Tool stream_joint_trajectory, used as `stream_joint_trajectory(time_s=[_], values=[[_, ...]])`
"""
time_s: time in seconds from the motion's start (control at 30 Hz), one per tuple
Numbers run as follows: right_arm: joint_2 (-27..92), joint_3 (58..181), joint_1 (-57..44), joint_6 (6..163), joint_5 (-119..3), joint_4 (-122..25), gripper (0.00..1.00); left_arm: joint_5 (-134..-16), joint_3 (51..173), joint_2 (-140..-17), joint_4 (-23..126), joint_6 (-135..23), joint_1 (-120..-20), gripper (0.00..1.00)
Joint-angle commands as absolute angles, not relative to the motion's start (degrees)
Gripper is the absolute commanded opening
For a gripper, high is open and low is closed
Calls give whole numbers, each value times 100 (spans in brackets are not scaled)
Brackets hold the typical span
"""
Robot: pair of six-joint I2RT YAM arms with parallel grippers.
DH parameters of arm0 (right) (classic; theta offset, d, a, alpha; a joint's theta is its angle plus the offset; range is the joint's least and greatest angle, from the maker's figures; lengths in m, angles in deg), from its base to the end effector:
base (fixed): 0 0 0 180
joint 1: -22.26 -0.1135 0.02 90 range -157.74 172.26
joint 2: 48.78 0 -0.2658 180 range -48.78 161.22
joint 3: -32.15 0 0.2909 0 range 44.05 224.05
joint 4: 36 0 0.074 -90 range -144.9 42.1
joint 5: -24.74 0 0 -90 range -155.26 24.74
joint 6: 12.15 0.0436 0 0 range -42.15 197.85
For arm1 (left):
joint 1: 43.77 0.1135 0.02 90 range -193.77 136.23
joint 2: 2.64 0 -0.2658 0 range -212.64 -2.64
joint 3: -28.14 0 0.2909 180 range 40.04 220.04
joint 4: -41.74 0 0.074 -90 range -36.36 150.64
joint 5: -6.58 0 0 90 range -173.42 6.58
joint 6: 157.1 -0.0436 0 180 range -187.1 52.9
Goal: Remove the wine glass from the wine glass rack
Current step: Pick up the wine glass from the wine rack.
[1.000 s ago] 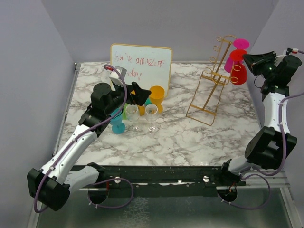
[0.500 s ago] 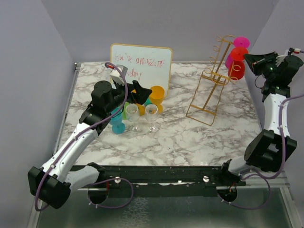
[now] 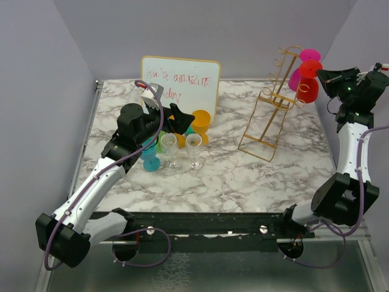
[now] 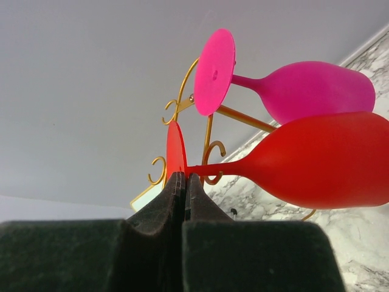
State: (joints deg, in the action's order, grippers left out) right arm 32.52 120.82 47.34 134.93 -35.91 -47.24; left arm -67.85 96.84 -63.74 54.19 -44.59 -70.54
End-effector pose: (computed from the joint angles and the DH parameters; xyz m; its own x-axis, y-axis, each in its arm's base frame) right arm 0.3533 -0.1417 0.4060 -0.0949 0.8523 -0.5145 0.0114 0.5177 0.8555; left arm 0.2585 -0.1435 0.3749 -0.3273 -0.2480 -0.9118 0.5925 0.6978 -0.4024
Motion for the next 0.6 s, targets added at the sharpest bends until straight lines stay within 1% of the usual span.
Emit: stream_joint_trajectory(time_s=[0.0, 0.37, 0.57], values=[[3020, 12202, 4757, 13290, -3969, -4958, 0, -6650, 9792, -6351, 5478, -4442, -7084, 99], [3047, 12224, 4759, 13134, -4219, -5024, 1, -6641, 9788, -6356, 5443, -4398, -7084, 99], [3178, 12185, 4757, 13177, -4139, -4922, 0, -6532, 9795, -6387, 5420, -4422, -7081, 99]])
